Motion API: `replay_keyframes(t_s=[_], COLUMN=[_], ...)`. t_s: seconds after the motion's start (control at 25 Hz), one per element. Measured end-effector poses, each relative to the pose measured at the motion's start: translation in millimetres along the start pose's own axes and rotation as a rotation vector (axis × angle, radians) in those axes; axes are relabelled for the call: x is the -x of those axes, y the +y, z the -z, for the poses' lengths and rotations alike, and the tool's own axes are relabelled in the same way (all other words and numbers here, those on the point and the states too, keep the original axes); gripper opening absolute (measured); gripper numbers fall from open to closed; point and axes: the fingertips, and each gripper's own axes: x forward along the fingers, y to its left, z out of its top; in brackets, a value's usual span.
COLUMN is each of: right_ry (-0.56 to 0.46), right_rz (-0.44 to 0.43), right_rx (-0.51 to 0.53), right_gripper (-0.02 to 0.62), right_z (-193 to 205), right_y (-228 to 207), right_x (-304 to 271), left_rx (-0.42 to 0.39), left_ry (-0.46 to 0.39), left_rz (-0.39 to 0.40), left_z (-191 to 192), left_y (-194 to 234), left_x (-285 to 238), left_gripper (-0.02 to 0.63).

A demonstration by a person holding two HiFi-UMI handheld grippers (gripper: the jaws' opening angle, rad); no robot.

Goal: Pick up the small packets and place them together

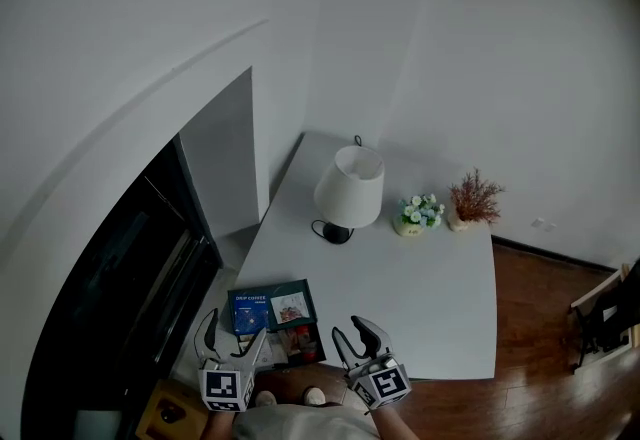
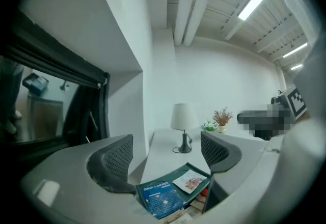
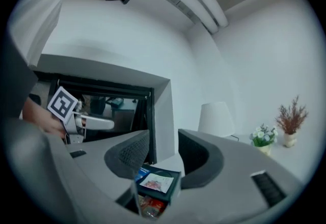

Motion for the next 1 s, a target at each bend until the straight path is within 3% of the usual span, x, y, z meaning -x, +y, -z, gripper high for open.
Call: replay_keyframes(t_s=[0.28,0.64,1.0], right_ry=[0.035,0.064,0.089], right_rz=[-0.021,-0.062,-0.046], right_rx=[-0.004,0.008,0.009], right_gripper=[0.195,0.195,0.194], right_z=[8,13,17], right_y=[8,25,25], right_x=[-8,-13,-2], left_rx=[0.014,0.013,0.008], left_ry=[-0.021,-0.011,0.012], left_rz=[-0.091,-0.043,-0.033], left_z=[2,2,6], left_y=[26,14,14], left_x=[24,22,26], left_gripper=[0.388,0.387,0.376])
